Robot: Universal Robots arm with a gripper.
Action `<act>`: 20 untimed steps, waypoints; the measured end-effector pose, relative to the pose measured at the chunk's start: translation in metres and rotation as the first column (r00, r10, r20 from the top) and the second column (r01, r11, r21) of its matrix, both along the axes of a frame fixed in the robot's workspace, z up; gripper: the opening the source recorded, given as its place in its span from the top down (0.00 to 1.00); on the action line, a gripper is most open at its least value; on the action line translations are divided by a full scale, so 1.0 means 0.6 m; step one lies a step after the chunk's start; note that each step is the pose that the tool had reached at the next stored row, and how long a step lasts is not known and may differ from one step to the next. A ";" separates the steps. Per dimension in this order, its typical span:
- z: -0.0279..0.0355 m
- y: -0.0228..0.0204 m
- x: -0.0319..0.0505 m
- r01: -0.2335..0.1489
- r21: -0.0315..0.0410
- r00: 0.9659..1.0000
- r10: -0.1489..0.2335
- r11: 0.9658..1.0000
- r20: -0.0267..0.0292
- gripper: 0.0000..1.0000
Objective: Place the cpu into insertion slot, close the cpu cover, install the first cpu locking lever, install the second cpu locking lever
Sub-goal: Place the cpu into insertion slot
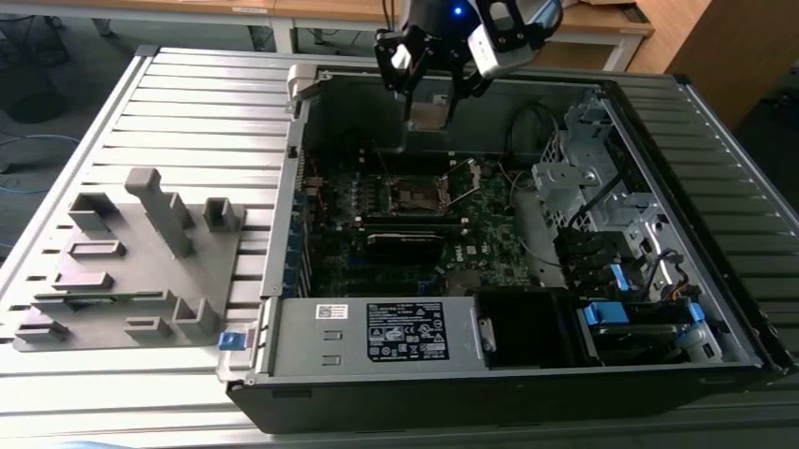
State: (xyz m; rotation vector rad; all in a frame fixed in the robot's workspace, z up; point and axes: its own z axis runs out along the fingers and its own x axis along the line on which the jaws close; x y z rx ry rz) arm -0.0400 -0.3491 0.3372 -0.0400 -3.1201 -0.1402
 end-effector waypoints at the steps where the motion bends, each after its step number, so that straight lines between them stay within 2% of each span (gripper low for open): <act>1: -0.001 0.0000 0.000 0.000 0.000 1.000 0.000 1.000 0.000 0.46; 10: -0.009 0.0000 0.000 0.000 0.000 1.000 0.000 1.000 0.001 0.46; 20: -0.012 0.0000 0.000 0.000 0.000 1.000 0.000 1.000 0.001 0.46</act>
